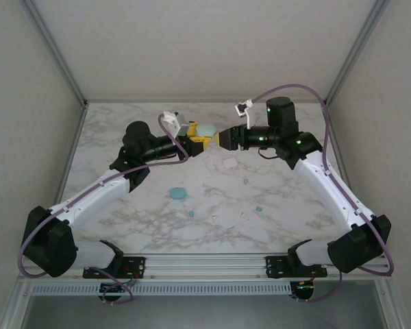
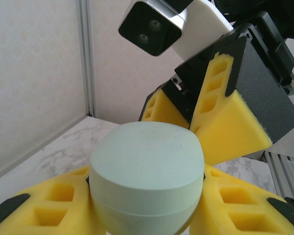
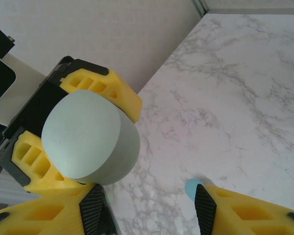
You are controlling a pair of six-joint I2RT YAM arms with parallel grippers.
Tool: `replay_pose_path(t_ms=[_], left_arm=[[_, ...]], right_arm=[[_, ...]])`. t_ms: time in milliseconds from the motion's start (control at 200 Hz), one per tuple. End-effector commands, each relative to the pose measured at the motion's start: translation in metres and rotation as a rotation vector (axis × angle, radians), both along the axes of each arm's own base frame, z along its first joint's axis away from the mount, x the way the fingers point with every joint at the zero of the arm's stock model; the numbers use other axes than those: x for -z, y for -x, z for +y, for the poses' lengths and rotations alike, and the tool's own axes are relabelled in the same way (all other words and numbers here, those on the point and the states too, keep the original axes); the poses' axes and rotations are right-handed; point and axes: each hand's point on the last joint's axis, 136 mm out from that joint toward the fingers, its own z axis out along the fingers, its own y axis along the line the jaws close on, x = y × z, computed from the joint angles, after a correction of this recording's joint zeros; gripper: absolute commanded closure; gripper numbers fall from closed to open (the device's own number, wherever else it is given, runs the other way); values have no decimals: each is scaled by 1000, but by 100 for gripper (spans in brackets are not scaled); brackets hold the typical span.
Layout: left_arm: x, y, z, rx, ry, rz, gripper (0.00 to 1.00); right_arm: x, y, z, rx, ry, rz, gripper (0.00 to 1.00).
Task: Insert wireless bluetooth earbuds into charging case
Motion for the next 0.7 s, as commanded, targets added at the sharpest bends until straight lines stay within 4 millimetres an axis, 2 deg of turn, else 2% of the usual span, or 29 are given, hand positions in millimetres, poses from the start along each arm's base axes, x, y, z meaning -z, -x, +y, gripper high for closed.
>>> replay_pose_path(t_ms=[0, 110, 230, 390, 696], left_arm=[[-10, 15, -5, 61, -4, -33, 69], [-11, 15, -5, 62, -2, -34, 69], [-13, 17, -4, 64, 0, -37, 69], [-11, 18, -3, 66, -4, -33, 69], [-13, 19, -5, 70, -4, -36, 69]], right_arm=[[-25, 3, 9, -51, -62, -65, 42], [-24, 1, 8, -38, -57, -63, 42], [-15, -11, 3, 36, -16, -53, 42], [-30, -18, -2, 106, -61, -105, 41], [-29, -19, -2, 110, -65, -65, 39]])
